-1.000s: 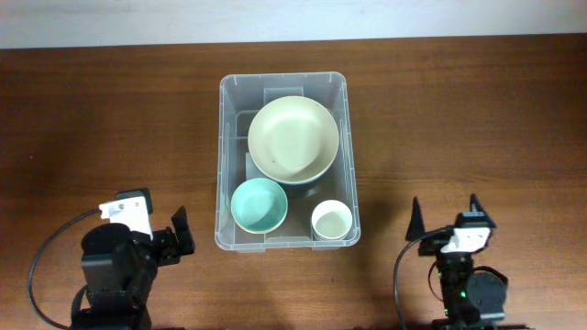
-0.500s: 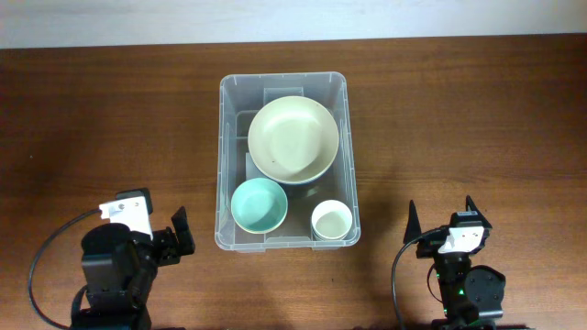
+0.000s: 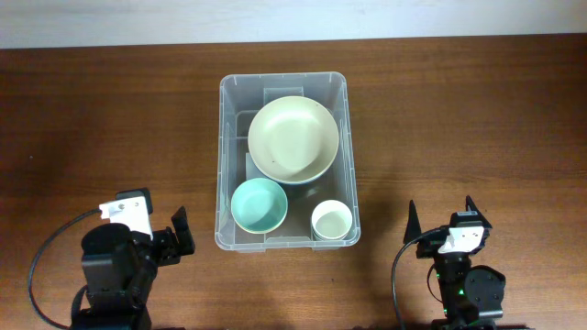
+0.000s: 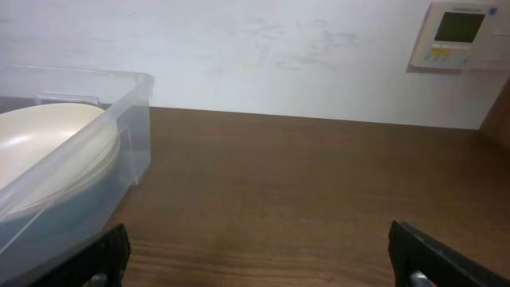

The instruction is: Pack container

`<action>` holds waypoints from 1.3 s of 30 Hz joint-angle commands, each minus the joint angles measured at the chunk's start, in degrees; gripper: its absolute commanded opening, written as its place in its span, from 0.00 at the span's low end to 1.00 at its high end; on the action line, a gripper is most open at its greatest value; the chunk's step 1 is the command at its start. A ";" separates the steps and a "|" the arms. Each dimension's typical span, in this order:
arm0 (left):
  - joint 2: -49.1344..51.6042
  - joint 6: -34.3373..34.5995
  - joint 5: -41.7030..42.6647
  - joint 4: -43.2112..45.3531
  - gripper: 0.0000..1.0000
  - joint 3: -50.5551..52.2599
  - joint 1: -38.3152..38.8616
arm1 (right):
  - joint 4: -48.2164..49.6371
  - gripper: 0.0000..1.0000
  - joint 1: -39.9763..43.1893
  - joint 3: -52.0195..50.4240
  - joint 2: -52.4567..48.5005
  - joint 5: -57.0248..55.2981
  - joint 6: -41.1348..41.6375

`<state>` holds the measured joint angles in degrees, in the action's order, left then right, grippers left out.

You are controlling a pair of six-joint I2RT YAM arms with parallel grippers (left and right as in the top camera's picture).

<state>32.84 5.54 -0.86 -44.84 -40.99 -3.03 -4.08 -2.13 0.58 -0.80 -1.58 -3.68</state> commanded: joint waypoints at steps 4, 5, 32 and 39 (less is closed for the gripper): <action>-0.59 -0.90 -0.39 -0.11 0.99 0.46 -0.13 | -0.50 0.99 -0.04 -0.26 0.59 0.52 -0.39; -0.96 -0.94 -0.48 -0.39 0.99 0.48 -0.13 | -0.50 0.99 -0.07 -0.26 0.59 0.52 -0.39; -32.11 -17.90 7.52 43.87 1.00 40.52 -0.09 | -0.52 0.99 -0.04 -0.26 0.59 0.52 -0.39; -32.17 -16.37 7.52 41.00 0.99 40.52 -0.09 | -0.52 0.99 -0.07 -0.26 0.59 0.52 -0.39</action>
<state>1.21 -10.11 5.54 -4.05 -0.91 -3.03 -4.10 -2.13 0.58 -0.69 -1.39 -3.68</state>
